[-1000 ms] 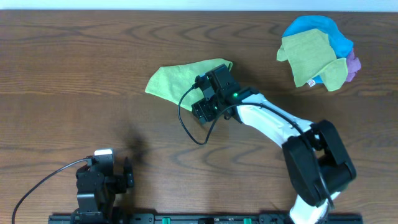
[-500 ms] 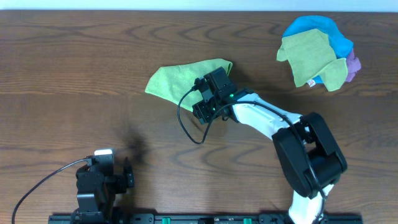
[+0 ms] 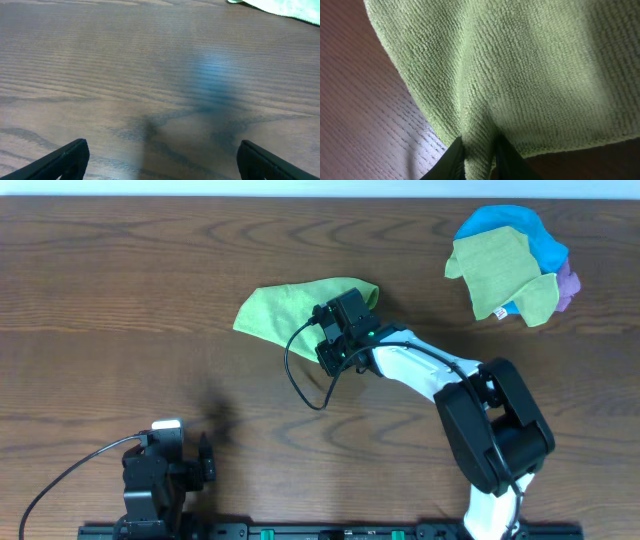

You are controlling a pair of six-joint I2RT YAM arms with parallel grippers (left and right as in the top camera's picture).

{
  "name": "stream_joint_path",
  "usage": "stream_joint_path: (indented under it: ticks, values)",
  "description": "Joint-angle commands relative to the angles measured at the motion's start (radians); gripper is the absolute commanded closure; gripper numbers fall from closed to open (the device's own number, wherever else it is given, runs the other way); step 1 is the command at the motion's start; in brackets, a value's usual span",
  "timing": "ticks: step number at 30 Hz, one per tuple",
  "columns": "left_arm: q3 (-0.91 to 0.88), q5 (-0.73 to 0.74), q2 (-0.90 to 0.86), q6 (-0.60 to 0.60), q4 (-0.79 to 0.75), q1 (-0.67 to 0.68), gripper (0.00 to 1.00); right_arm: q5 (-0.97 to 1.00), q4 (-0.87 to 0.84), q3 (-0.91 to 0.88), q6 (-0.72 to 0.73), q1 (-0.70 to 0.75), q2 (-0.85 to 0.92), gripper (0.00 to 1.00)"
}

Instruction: Fold the cloth

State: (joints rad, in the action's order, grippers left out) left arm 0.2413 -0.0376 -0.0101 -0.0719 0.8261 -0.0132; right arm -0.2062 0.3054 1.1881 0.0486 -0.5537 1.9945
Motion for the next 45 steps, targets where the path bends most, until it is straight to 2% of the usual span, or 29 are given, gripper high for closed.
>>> stream_joint_path:
  ticks: [1,3,11,18,25,33,37,41,45]
  values:
    - [-0.013,-0.018,0.007,0.001,0.064,-0.006,0.05,-0.004,0.007,-0.004,0.003,-0.001,0.023,0.81]
    - [-0.013,-0.018,0.007,0.001,0.064,-0.006,0.05,-0.006,0.021,-0.004,0.003,-0.002,0.022,0.99]
    - [-0.013,-0.018,0.006,0.001,0.064,-0.006,0.05,-0.008,0.138,0.051,0.001,-0.002,-0.056,0.99]
    - [-0.013,-0.018,0.007,0.001,0.064,-0.006,0.05,-0.008,0.219,0.067,0.002,-0.005,-0.259,0.99]
    - [-0.013,-0.014,0.007,0.001,0.063,-0.006,0.05,-0.015,0.37,0.067,0.002,-0.022,-0.428,0.99]
    - [-0.013,0.0,0.006,0.029,0.008,-0.006,0.05,-0.06,0.532,0.067,0.007,-0.143,-0.568,0.99]
    - [-0.013,0.06,0.007,0.062,0.002,-0.006,0.05,-0.06,0.609,0.067,0.05,-0.215,-0.62,0.99]
    - [-0.013,0.124,0.007,0.107,-0.01,-0.006,0.05,-0.052,0.621,0.066,0.052,-0.241,-0.624,0.99]
    - [-0.013,0.129,0.007,0.152,-0.015,-0.006,0.05,0.054,0.548,0.066,0.051,-0.227,-0.594,0.99]
